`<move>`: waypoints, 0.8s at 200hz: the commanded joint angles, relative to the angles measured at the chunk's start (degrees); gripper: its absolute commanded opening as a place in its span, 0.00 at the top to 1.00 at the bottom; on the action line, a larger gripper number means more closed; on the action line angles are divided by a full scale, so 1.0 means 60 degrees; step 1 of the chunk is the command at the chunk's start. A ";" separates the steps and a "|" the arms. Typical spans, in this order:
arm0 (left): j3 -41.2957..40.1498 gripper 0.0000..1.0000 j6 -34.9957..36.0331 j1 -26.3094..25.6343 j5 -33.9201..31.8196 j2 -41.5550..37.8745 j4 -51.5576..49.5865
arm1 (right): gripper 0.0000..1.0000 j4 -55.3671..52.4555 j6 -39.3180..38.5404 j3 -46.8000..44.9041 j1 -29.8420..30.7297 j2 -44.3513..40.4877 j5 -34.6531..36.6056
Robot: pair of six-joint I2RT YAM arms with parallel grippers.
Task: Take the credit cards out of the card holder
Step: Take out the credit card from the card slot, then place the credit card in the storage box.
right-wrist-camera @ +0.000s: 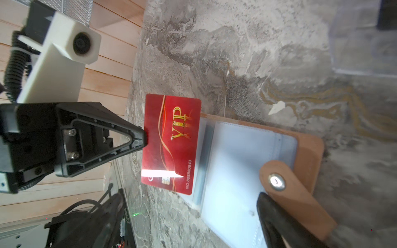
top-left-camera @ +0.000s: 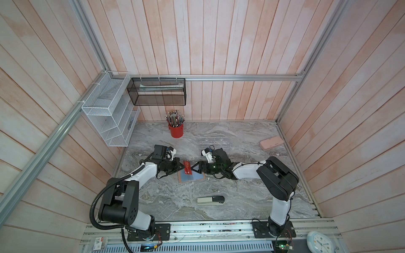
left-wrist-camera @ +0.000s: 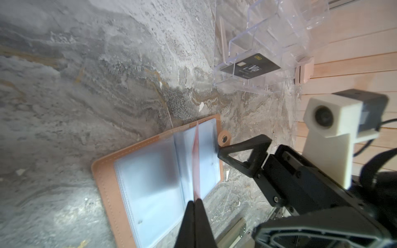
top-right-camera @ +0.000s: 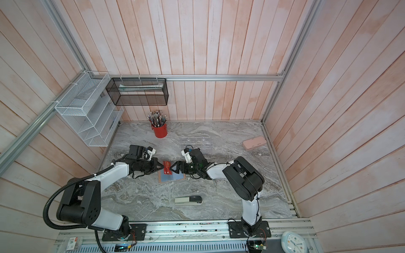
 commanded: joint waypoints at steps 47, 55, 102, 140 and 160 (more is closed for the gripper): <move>0.1149 1.00 0.1483 -0.1022 -0.2161 -0.0102 -0.1718 | 0.02 -0.4172 -0.2588 0.1381 -0.0646 -0.1548 0.1581; 0.1277 1.00 0.1615 -0.1108 -0.2337 -0.0098 -0.1847 | 0.02 -0.4438 -0.2805 0.1418 -0.0775 -0.1699 0.1678; 0.1993 1.00 0.2336 -0.1522 -0.3005 -0.0074 -0.2412 | 0.02 -0.4963 -0.3310 0.1015 -0.1719 -0.2563 0.1731; 0.2798 1.00 0.2859 -0.1892 -0.3643 0.0176 -0.2865 | 0.02 -0.5039 -0.3382 0.0542 -0.2152 -0.2954 0.1686; 0.3351 1.00 0.3181 -0.2141 -0.4134 0.0394 -0.3120 | 0.02 -0.5302 -0.3580 0.0481 -0.2213 -0.3026 0.1941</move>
